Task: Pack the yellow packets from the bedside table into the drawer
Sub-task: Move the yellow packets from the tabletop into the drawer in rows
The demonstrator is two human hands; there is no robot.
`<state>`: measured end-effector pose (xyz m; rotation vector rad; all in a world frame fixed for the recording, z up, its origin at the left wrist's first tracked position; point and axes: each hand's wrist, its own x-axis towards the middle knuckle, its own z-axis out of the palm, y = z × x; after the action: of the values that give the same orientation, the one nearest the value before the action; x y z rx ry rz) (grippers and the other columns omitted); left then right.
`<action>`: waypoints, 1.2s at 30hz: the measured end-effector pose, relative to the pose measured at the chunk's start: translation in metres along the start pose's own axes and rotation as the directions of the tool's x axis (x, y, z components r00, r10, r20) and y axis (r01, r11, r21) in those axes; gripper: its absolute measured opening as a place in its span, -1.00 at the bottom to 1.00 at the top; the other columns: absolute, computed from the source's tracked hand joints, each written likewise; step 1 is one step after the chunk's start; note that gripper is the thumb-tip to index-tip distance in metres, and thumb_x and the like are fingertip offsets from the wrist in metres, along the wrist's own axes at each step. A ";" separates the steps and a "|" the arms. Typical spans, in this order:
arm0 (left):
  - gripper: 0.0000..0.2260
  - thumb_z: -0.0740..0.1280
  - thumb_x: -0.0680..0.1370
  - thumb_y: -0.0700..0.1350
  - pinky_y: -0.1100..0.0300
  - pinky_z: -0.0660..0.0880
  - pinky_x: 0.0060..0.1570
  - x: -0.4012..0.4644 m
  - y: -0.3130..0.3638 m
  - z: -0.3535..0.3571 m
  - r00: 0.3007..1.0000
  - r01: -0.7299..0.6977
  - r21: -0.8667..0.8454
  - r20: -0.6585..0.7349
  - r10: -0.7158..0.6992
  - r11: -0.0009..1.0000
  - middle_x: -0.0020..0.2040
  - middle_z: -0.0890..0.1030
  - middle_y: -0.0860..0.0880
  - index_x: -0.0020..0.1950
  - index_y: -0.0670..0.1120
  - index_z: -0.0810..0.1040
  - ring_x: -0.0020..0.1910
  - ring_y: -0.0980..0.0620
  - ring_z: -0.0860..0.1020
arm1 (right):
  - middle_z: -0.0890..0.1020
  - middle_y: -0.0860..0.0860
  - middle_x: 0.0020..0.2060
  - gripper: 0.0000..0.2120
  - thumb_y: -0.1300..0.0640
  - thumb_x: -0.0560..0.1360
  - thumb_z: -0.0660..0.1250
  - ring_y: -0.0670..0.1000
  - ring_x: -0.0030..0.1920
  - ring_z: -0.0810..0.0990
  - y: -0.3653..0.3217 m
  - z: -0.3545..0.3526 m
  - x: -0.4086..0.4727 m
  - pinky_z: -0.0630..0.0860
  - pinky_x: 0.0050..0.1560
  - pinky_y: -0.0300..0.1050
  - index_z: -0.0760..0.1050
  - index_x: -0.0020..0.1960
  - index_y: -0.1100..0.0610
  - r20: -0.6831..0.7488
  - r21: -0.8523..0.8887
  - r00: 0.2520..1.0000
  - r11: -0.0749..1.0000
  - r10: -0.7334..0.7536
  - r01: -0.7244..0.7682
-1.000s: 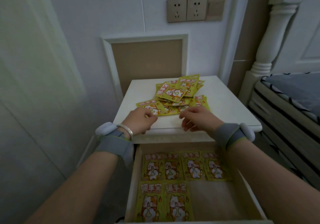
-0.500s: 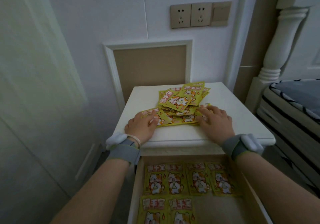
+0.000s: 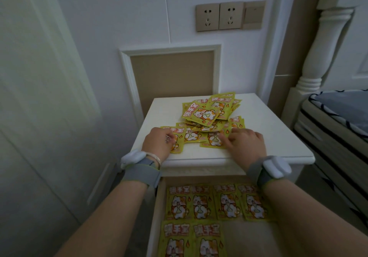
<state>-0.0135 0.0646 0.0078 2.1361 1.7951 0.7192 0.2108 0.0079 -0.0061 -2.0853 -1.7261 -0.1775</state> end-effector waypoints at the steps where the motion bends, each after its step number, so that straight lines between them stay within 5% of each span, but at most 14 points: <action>1: -0.77 0.39 0.48 -0.09 0.14 0.38 0.22 0.001 -0.001 0.000 1.000 0.006 -0.012 0.006 -0.006 1.000 0.27 0.48 -0.13 0.13 -0.01 0.60 0.23 -0.15 0.49 | 0.60 -0.08 -0.08 -0.49 -0.26 0.54 0.08 0.06 0.10 0.53 0.000 0.001 -0.001 0.30 0.13 -0.04 0.64 -0.21 0.05 -0.009 -0.013 1.000 1.000 -0.002 0.002; 7: -0.44 0.47 0.40 -0.16 0.22 0.30 0.29 0.003 -0.005 -0.011 0.992 0.110 -0.195 0.077 -0.097 0.975 0.35 0.43 -0.13 0.37 -0.03 0.40 0.35 -0.11 0.38 | 0.53 0.00 0.11 -0.65 -0.24 0.43 0.30 0.12 0.20 0.43 -0.006 0.004 -0.003 0.29 0.18 -0.01 0.51 -0.17 0.06 -0.010 0.123 0.991 0.984 0.132 -0.130; 13: -0.65 0.47 0.41 -0.15 0.26 0.31 0.26 0.002 -0.006 -0.012 0.993 0.102 -0.203 0.084 -0.086 0.974 0.32 0.51 -0.06 0.19 -0.07 0.58 0.32 -0.04 0.44 | 0.41 0.10 0.28 -0.41 -0.26 0.41 0.33 0.18 0.32 0.34 -0.010 -0.010 0.000 0.25 0.29 0.03 0.34 0.34 -0.02 0.145 0.085 0.958 0.961 0.248 -0.262; 20: -0.84 0.32 0.50 -0.19 0.12 0.44 0.27 0.003 -0.005 -0.012 0.996 0.090 -0.311 0.007 -0.092 0.946 0.21 0.60 -0.04 0.00 -0.01 0.65 0.21 -0.05 0.54 | 0.26 0.15 0.44 -0.24 -0.17 0.42 0.37 0.23 0.42 0.26 -0.008 -0.028 0.000 0.21 0.40 0.13 0.07 0.50 -0.14 0.403 0.111 0.899 0.966 0.173 -0.235; 25: -0.83 0.32 0.51 -0.20 0.12 0.44 0.28 0.000 -0.002 -0.014 0.993 0.116 -0.368 0.029 -0.114 0.922 0.23 0.59 -0.04 0.01 -0.03 0.65 0.21 -0.03 0.53 | 0.40 0.05 0.36 -0.60 0.17 0.41 0.45 0.11 0.31 0.42 -0.007 -0.035 -0.007 0.38 0.26 -0.11 0.52 0.22 -0.05 0.473 0.406 0.872 0.848 0.126 -0.342; 29: -0.83 0.35 0.51 -0.22 0.13 0.44 0.29 -0.012 0.006 -0.015 0.994 0.109 -0.486 0.044 -0.100 0.867 0.11 0.58 0.01 0.05 -0.08 0.66 0.19 0.00 0.53 | 0.53 0.09 0.18 -0.74 0.30 0.45 0.38 0.04 0.07 0.48 -0.005 -0.040 -0.012 0.36 0.03 -0.19 0.63 0.10 0.12 0.421 0.471 0.895 0.806 0.150 -0.357; 33: -0.86 0.40 0.48 -0.20 0.01 0.53 0.21 -0.026 0.015 -0.013 0.979 0.197 -0.707 0.179 -0.097 0.680 0.11 0.65 -0.10 -0.04 0.00 0.67 0.10 -0.06 0.62 | 0.63 0.10 -0.18 -0.82 0.15 0.47 0.37 0.04 -0.13 0.56 -0.001 -0.040 -0.023 0.39 -0.14 -0.17 0.68 -0.10 0.25 0.250 0.506 0.936 0.791 0.247 -0.344; 36: -0.87 0.40 0.48 -0.23 0.11 0.62 -0.01 -0.034 0.020 -0.014 0.965 0.256 -0.770 0.237 -0.110 0.585 0.08 0.66 -0.17 -0.01 -0.08 0.66 0.00 -0.08 0.65 | 0.55 0.01 -0.34 -0.84 0.11 0.41 0.45 -0.05 -0.27 0.49 0.005 -0.043 -0.027 0.38 -0.22 -0.19 0.64 -0.19 0.22 0.198 0.547 0.938 0.762 0.285 -0.347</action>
<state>-0.0081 0.0260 0.0225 1.3214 1.2074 1.0078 0.2167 -0.0346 0.0217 -1.8880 -1.2274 0.5095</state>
